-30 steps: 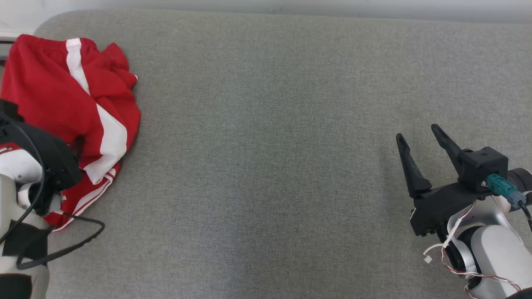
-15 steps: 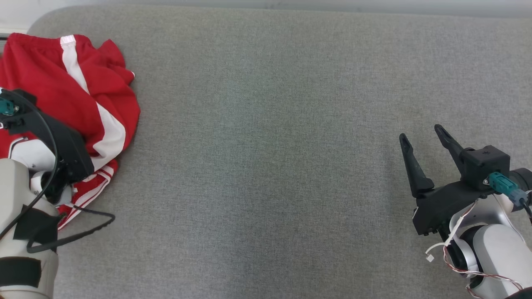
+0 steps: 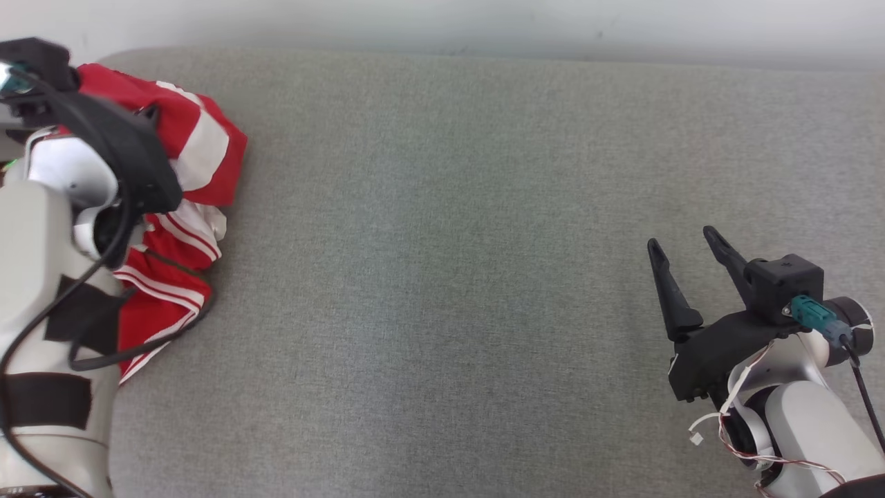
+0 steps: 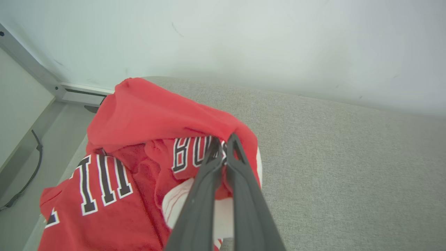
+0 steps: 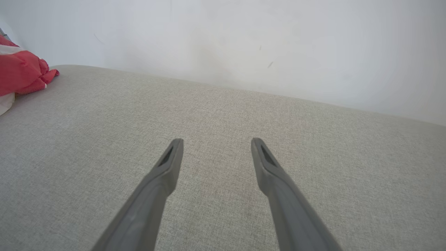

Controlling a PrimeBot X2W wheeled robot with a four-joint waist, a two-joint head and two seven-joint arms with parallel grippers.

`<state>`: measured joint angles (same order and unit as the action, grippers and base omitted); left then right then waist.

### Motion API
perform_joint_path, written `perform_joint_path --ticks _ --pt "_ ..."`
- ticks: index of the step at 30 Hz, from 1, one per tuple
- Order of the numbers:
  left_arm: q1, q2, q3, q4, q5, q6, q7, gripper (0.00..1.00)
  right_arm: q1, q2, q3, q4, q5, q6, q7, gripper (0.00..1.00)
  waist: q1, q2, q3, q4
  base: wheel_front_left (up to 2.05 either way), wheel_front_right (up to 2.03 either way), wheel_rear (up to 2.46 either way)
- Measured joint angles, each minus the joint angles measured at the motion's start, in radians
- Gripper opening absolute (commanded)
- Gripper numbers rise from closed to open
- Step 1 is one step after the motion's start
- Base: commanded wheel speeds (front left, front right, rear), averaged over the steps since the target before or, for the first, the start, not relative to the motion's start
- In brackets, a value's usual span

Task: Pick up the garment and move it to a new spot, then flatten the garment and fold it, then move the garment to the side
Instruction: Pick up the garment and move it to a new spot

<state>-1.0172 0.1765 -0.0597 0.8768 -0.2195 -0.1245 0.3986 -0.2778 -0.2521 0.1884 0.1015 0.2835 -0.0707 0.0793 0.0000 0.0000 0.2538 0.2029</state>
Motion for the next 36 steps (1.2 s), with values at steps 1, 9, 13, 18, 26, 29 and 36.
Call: perform_joint_path --ticks 1,9,13,18,26,29,36 --pt "-0.001 -0.002 -0.012 -0.01 0.0 0.0 -0.008 0.0 0.0 0.003 0.0 0.003 0.004 0.0 -0.001 1.0 0.0 0.0 -0.006 -0.003 0.0 0.0 0.0" --pt "0.001 -0.055 -0.181 -0.132 -0.062 0.0 -0.07 0.0 0.002 0.035 0.002 0.041 0.02 -0.001 -0.021 1.0 -0.0001 0.0 -0.045 -0.045 0.0 0.0 0.0" --pt "0.013 -0.089 -0.263 -0.195 -0.102 0.0 -0.086 0.0 0.005 0.035 -0.007 0.058 0.029 -0.001 -0.033 1.0 0.0 0.0 -0.06 -0.075 0.0 0.0 0.0" --pt "0.081 -0.139 -0.374 -0.296 -0.179 0.0 -0.102 0.0 0.021 0.04 -0.026 0.065 0.044 -0.009 -0.053 1.0 0.0 0.0 -0.078 -0.123 0.0 0.0 0.0" --pt "0.176 -0.146 -0.511 -0.399 -0.261 0.0 -0.123 0.0 0.027 0.042 -0.045 0.085 0.059 -0.009 -0.071 1.0 0.0 0.0 -0.092 -0.179 0.0 0.0 0.0" --pt "0.212 -0.144 -0.559 -0.431 -0.277 0.0 -0.128 0.0 0.046 0.037 -0.063 0.084 0.065 -0.01 -0.08 1.0 -0.0001 -0.0001 -0.095 -0.192 0.0 0.0 0.0" --pt "0.301 -0.138 -0.711 -0.518 -0.353 0.0 -0.148 0.0 0.055 0.041 -0.066 0.087 0.069 -0.01 -0.089 1.0 0.0 0.0 -0.092 -0.202 0.0 0.0 0.0"
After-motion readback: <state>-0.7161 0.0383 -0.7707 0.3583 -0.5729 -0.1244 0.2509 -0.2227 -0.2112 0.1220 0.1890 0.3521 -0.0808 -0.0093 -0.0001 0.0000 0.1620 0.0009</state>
